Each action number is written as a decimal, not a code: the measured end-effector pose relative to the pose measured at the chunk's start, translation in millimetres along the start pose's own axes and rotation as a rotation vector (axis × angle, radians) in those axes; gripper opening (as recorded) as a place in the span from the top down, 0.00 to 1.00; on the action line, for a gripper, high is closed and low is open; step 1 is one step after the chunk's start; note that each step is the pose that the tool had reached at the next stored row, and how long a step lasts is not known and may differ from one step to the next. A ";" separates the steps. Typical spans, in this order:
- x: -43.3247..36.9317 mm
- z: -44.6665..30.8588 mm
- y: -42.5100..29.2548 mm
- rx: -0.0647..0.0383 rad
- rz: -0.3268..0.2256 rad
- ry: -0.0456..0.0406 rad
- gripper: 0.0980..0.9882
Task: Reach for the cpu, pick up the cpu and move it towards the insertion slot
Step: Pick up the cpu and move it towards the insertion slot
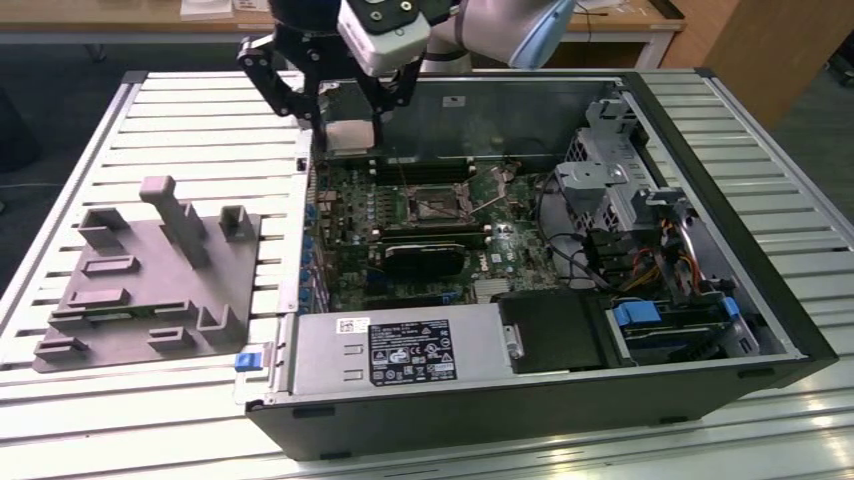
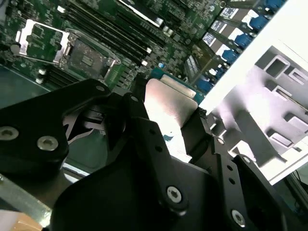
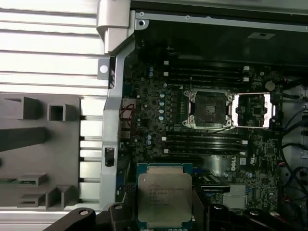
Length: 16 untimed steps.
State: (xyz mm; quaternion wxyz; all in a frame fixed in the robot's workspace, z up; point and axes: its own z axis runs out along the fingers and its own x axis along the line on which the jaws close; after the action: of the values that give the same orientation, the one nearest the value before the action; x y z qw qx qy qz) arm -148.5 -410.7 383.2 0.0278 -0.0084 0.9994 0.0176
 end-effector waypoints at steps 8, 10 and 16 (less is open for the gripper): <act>-23.7 1.3 -0.4 0.000 0.000 0.0002 0.50; -30.8 1.7 -0.5 0.000 0.000 0.0005 0.50; -52.9 3.2 -0.9 0.000 0.000 0.0032 0.50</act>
State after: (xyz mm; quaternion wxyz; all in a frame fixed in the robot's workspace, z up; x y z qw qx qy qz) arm -95.4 -410.7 382.9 0.0263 -0.0084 0.9995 0.0175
